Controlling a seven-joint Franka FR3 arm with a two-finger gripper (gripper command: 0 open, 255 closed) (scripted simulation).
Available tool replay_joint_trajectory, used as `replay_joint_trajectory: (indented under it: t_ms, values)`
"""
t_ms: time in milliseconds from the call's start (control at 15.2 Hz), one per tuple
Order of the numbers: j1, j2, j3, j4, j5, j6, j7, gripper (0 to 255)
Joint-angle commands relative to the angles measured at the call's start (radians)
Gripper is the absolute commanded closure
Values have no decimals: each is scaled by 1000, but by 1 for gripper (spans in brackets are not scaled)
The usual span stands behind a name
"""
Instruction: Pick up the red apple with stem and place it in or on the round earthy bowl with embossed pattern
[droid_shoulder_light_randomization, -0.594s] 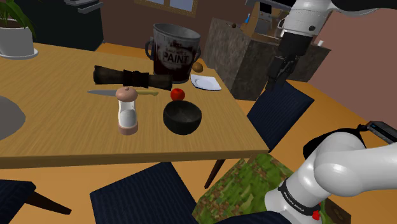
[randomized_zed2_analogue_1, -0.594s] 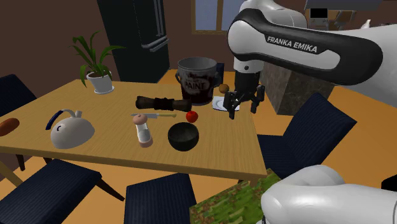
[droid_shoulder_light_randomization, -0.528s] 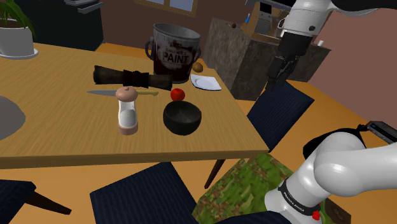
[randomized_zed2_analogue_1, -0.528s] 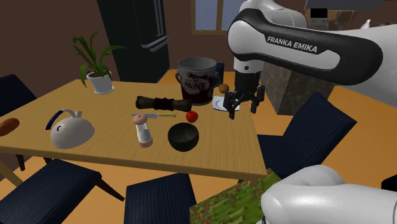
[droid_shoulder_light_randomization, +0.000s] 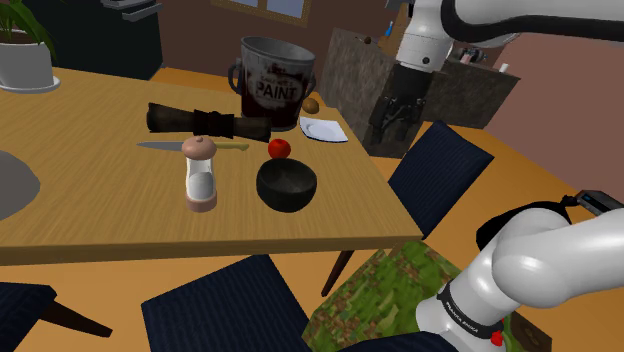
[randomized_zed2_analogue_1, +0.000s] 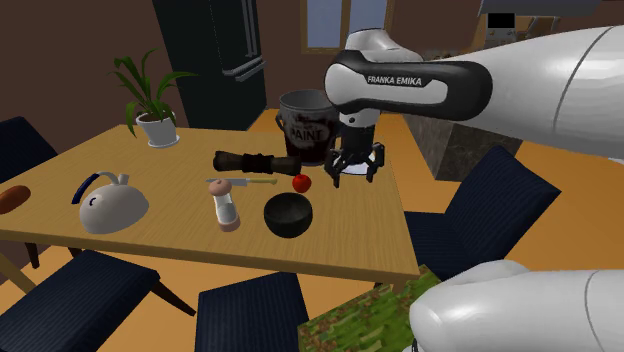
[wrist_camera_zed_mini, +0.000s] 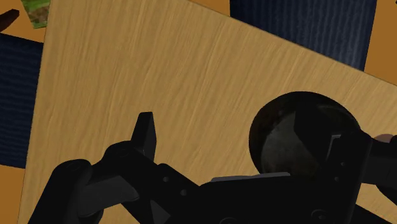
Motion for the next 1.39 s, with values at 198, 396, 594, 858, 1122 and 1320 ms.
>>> replay_joint_trajectory:
  t_ms: [198, 396, 594, 858, 1122, 1320]
  values:
    - [-17, 165, 30, 44, 24, 142, 85, 0]
    - [-27, 270, 45, 85, 31, 218, 133, 0]
    - [-36, 378, 56, 137, 33, 286, 181, 0]
    - [-44, 524, 63, 223, 29, 361, 245, 0]
    - [-48, 671, 63, 328, 20, 419, 306, 0]
    - [-48, 781, 58, 420, 13, 450, 350, 0]
